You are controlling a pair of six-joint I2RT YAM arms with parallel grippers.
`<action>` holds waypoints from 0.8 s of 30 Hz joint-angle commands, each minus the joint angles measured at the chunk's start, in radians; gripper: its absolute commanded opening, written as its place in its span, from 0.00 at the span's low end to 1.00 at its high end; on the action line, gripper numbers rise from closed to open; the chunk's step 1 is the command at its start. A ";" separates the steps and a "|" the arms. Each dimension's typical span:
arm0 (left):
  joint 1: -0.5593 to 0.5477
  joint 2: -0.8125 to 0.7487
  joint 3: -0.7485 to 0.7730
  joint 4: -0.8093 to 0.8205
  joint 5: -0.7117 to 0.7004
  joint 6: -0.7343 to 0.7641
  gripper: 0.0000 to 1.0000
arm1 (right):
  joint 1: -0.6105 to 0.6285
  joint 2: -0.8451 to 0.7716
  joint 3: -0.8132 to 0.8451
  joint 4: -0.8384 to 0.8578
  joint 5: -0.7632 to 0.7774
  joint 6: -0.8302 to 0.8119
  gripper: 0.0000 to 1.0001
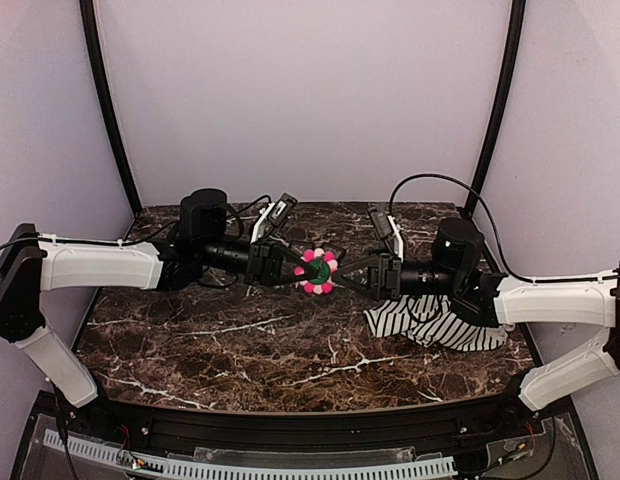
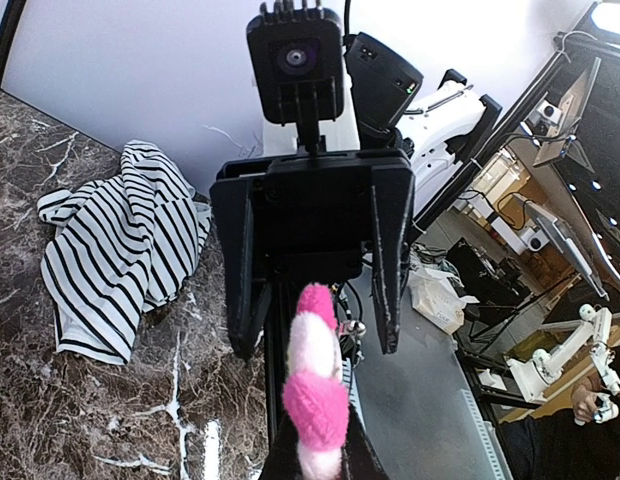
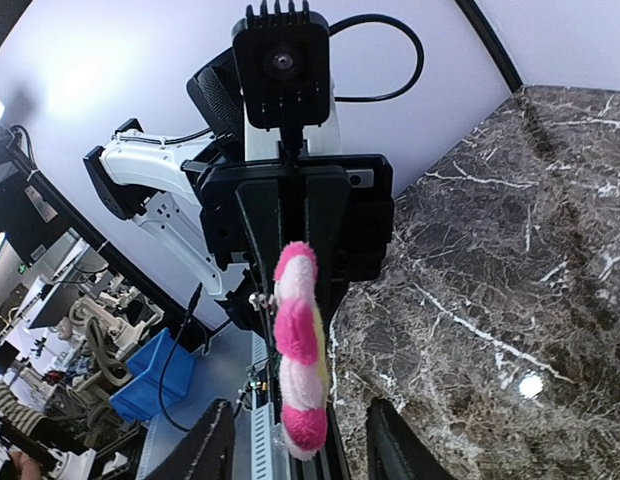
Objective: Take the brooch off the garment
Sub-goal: Pass from the left arm to the right
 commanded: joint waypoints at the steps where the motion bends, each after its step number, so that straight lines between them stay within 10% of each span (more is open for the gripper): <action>1: 0.004 -0.040 -0.016 0.028 0.019 -0.011 0.01 | -0.002 0.023 0.026 0.037 -0.054 -0.007 0.39; 12: 0.004 -0.043 0.006 -0.055 0.003 0.033 0.07 | -0.006 0.030 0.089 -0.041 0.047 -0.067 0.00; 20: 0.055 -0.147 0.054 -0.324 -0.289 0.198 0.80 | -0.022 0.024 0.279 -0.558 0.443 -0.337 0.00; 24: 0.124 -0.205 0.062 -0.413 -0.441 0.230 0.87 | -0.028 0.094 0.404 -0.729 0.589 -0.420 0.00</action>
